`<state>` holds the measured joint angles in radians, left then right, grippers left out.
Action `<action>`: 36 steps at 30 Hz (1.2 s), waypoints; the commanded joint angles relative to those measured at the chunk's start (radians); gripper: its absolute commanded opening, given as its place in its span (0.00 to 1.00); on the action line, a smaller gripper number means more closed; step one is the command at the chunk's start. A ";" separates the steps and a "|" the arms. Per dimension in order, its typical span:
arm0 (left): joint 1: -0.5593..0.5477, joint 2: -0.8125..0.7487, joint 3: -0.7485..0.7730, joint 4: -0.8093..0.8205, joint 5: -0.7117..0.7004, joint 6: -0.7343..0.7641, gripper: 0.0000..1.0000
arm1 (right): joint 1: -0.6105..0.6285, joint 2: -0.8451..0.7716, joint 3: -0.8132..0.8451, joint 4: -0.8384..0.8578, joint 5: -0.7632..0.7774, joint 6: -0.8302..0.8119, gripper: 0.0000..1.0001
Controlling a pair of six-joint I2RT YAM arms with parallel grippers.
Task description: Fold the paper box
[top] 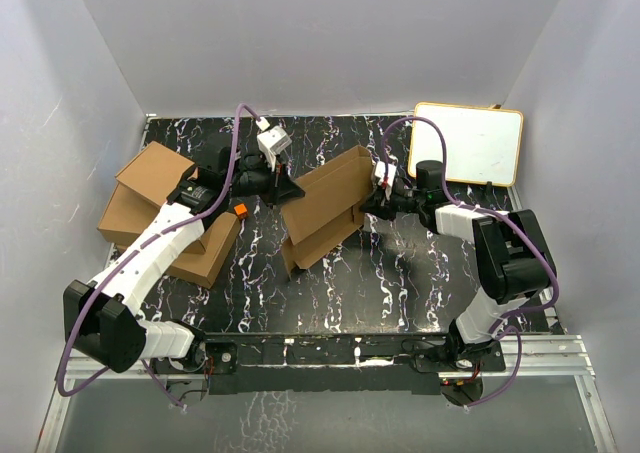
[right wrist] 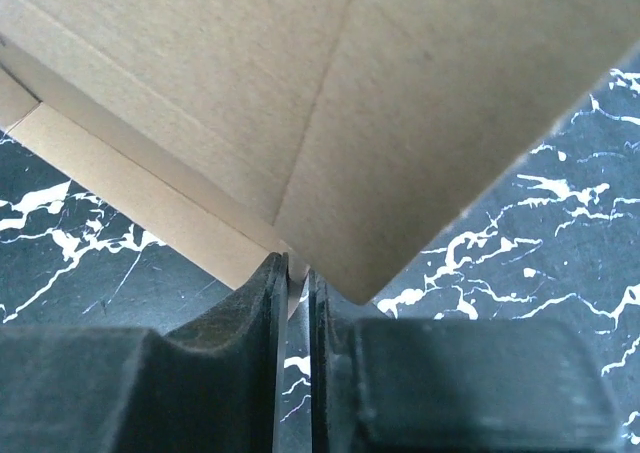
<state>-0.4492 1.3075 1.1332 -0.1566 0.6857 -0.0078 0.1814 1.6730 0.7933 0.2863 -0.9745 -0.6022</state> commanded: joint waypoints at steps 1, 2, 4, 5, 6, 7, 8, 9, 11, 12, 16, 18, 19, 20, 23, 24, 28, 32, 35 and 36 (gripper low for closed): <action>-0.003 0.006 -0.009 -0.006 -0.023 -0.019 0.00 | 0.033 -0.019 -0.004 0.090 -0.047 0.038 0.09; -0.003 0.003 -0.010 0.000 -0.029 -0.027 0.00 | 0.033 -0.023 -0.007 0.095 -0.041 0.050 0.08; -0.002 -0.006 -0.010 0.009 -0.064 -0.060 0.00 | 0.033 -0.036 -0.004 0.090 -0.019 0.076 0.08; -0.002 -0.011 -0.010 0.015 -0.078 -0.074 0.00 | 0.033 -0.043 0.003 0.074 -0.008 0.087 0.08; -0.002 -0.017 -0.012 0.022 -0.095 -0.092 0.00 | 0.033 -0.051 0.018 0.041 0.003 0.088 0.08; -0.002 -0.026 -0.016 0.039 -0.115 -0.112 0.01 | 0.033 -0.057 0.033 -0.001 0.010 0.088 0.08; -0.002 -0.037 -0.021 0.051 -0.134 -0.130 0.05 | 0.033 -0.062 0.053 -0.045 0.019 0.081 0.08; -0.002 -0.046 -0.026 0.060 -0.155 -0.152 0.09 | 0.032 -0.068 0.073 -0.098 0.026 0.067 0.08; -0.002 -0.069 -0.035 0.076 -0.203 -0.194 0.17 | 0.031 -0.076 0.106 -0.181 0.054 0.064 0.08; -0.002 -0.080 -0.039 0.082 -0.221 -0.212 0.21 | 0.031 -0.083 0.123 -0.228 0.076 0.063 0.08; -0.002 -0.128 -0.055 0.089 -0.292 -0.288 0.41 | 0.032 -0.088 0.215 -0.465 0.145 0.020 0.08; -0.002 -0.159 -0.071 0.082 -0.346 -0.332 0.50 | 0.032 -0.078 0.274 -0.628 0.182 -0.031 0.08; -0.002 -0.175 -0.079 0.075 -0.374 -0.354 0.54 | 0.031 -0.070 0.304 -0.695 0.203 -0.048 0.08; -0.002 -0.194 -0.093 0.070 -0.399 -0.373 0.57 | 0.030 -0.065 0.329 -0.762 0.232 -0.063 0.08; -0.002 -0.250 -0.137 0.057 -0.454 -0.439 0.64 | 0.025 -0.057 0.401 -0.918 0.304 -0.099 0.08; -0.002 -0.268 -0.146 0.045 -0.465 -0.455 0.66 | 0.022 -0.057 0.424 -0.964 0.330 -0.110 0.08; -0.002 -0.359 -0.209 0.014 -0.501 -0.534 0.70 | 0.020 -0.065 0.480 -1.072 0.443 -0.120 0.08; -0.002 -0.463 -0.312 0.053 -0.501 -0.623 0.73 | 0.020 -0.025 0.550 -1.179 0.541 -0.125 0.08; -0.003 -0.510 -0.365 0.060 -0.499 -0.677 0.74 | 0.019 0.027 0.598 -1.257 0.612 -0.131 0.08; -0.001 -0.517 -0.380 0.065 -0.493 -0.694 0.74 | 0.020 0.041 0.601 -1.265 0.632 -0.129 0.08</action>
<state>-0.4488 0.8391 0.7990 -0.1131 0.2016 -0.5945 0.2066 1.6642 1.3205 -0.8570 -0.4702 -0.7204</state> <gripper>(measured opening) 0.733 0.124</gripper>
